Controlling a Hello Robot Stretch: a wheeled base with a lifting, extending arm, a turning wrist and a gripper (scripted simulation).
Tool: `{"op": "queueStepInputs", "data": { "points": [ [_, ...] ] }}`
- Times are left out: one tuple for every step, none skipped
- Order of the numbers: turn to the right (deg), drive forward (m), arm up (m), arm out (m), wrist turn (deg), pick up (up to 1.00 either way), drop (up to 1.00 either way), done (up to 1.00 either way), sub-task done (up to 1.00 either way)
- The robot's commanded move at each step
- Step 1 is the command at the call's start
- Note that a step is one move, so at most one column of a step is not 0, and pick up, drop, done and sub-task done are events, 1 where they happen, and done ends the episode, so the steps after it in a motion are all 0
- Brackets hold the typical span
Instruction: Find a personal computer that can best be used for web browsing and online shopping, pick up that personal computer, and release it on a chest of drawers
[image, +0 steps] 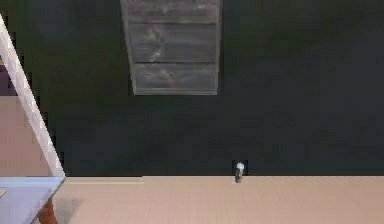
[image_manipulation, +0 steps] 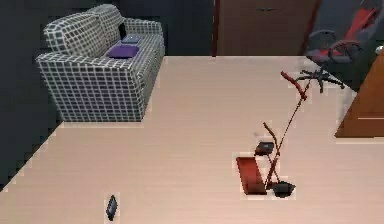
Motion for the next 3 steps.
{"op": "queueStepInputs", "data": {
  "points": [
    [45.0,0.0,0.0,0.0,0.0,0.0,0.0,0.0,0.0],
    [42.0,0.0,0.0,0.0,0.0,0.0,0.0,0.0,0.0],
    [0.0,1.0,0.0,0.0,0.0,0.0,0.0,0.0,0.0]
  ]
}}
